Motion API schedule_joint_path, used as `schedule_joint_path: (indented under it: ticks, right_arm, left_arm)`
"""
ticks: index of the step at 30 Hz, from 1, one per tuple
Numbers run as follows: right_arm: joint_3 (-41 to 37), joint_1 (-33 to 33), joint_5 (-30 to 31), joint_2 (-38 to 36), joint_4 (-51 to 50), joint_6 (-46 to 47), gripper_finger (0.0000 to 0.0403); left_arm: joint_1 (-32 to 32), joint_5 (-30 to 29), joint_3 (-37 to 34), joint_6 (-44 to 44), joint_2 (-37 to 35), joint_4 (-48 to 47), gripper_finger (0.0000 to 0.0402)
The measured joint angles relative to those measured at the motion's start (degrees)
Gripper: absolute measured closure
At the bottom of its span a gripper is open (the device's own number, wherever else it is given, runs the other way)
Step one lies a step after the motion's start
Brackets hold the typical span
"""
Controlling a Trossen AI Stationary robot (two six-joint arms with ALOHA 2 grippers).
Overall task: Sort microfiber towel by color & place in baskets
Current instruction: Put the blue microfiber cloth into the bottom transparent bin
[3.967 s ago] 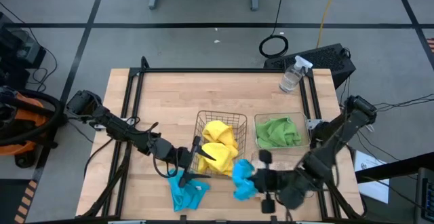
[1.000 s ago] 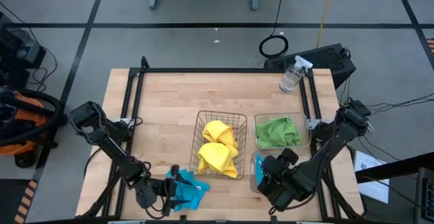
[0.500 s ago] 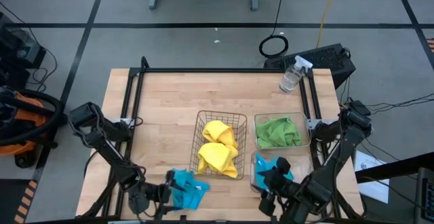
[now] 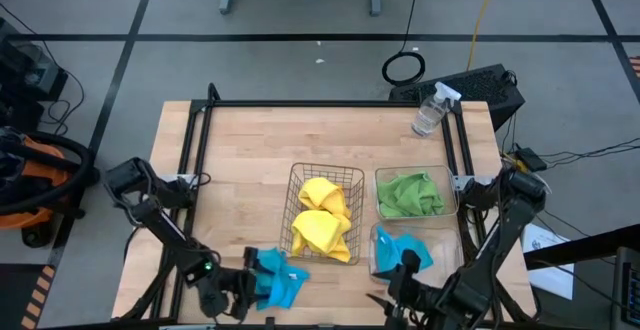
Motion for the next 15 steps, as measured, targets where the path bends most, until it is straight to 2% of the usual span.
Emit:
schedule_joint_path:
  ticks: [4,8,11,15]
  right_arm:
    - [0.0,0.1,0.1,1.0,4.3,-5.6,0.0188]
    - [0.0,0.6,1.4,1.1,11.0,-13.2,0.0188]
    - [0.0,0.7,3.1,1.1,15.1,-17.7,0.0188]
    - [0.0,0.6,3.8,1.4,18.1,-22.3,0.0188]
  left_arm:
    - [2.2,6.2,0.0,-1.4,4.0,0.1,0.0131]
    - [3.5,7.4,0.2,-3.2,7.4,1.5,0.0187]
    - [4.0,7.3,0.3,-3.0,9.2,1.6,0.0253]
    - [4.3,7.6,0.2,-2.0,8.8,1.5,0.0362]
